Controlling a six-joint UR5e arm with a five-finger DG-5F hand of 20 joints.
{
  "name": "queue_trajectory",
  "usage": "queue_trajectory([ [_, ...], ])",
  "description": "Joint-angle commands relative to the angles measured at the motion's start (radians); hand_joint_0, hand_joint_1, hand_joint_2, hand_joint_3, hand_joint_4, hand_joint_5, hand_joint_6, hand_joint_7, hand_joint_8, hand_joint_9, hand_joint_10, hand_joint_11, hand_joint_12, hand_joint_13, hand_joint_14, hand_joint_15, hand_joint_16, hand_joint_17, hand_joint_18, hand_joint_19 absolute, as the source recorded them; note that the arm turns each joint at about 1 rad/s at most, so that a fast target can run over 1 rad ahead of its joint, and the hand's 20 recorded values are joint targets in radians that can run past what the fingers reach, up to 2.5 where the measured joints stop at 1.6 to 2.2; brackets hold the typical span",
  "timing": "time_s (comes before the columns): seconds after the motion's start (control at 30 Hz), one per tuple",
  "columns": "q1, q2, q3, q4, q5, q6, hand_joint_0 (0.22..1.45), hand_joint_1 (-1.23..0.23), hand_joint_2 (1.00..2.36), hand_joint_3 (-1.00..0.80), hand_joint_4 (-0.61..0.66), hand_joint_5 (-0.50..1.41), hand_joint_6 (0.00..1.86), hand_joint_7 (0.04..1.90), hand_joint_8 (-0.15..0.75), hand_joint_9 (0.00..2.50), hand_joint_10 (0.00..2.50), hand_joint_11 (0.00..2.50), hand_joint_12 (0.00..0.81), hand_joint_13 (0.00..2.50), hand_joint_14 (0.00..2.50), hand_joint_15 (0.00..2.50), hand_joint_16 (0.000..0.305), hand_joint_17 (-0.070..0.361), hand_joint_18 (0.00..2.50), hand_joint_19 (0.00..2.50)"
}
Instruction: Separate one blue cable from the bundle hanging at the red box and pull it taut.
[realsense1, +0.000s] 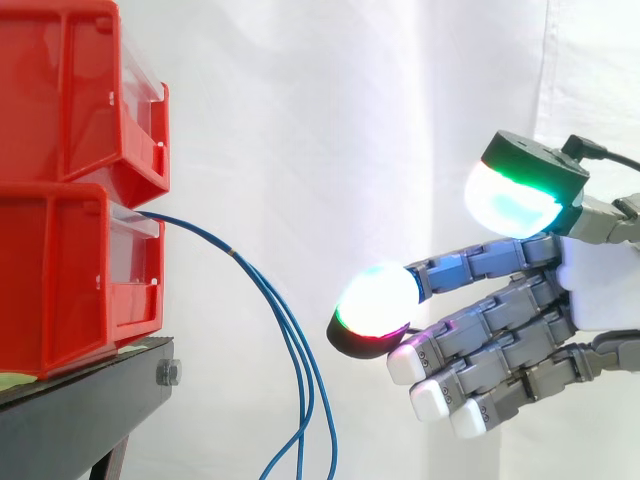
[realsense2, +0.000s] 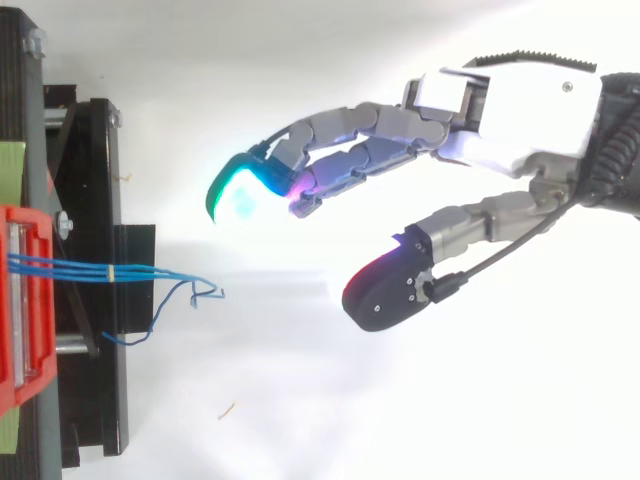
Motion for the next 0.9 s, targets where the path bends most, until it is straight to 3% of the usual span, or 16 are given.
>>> queue_trajectory([
  [0.0, 0.001, 0.001, 0.0, 0.01, 0.006, -0.005, 0.48, -0.65, 1.0, -0.5, 0.14, -0.23, 0.5, 0.7, 0.277, 0.57, 0.01, 0.23, 0.376, 0.62, 0.01, 0.27, 0.05, 0.113, 0.53, 0.37],
  [0.27, 0.004, -0.006, 0.0, 0.033, 0.015, -0.035, 0.49, -0.64, 1.0, -0.5, 0.14, -0.23, 0.5, 0.71, 0.276, 0.57, 0.01, 0.23, 0.375, 0.62, 0.01, 0.28, 0.05, 0.113, 0.53, 0.37],
  [0.37, -0.002, -0.064, 0.025, 0.034, 0.012, -0.012, 0.49, -0.64, 1.0, -0.5, 0.14, -0.23, 0.5, 0.7, 0.277, 0.56, 0.01, 0.23, 0.376, 0.63, 0.01, 0.28, 0.05, 0.113, 0.53, 0.38],
  [0.4, -0.002, -0.064, 0.025, 0.034, 0.012, -0.012, 0.49, -0.64, 1.0, -0.5, 0.14, -0.23, 0.5, 0.7, 0.277, 0.57, 0.01, 0.23, 0.376, 0.62, 0.01, 0.27, 0.05, 0.113, 0.53, 0.37],
  [0.53, -0.002, -0.114, 0.086, 0.028, 0.004, 0.038, 0.49, -0.64, 1.0, -0.5, 0.14, -0.23, 0.5, 0.71, 0.277, 0.57, 0.01, 0.23, 0.377, 0.63, 0.01, 0.28, 0.05, 0.113, 0.53, 0.37],
  [0.87, -0.005, -0.124, 0.091, 0.039, -0.039, 0.025, 0.49, -0.64, 1.0, -0.5, 0.15, -0.22, 0.5, 0.71, 0.277, 0.57, 0.01, 0.23, 0.377, 0.63, 0.01, 0.28, 0.05, 0.113, 0.53, 0.39],
])
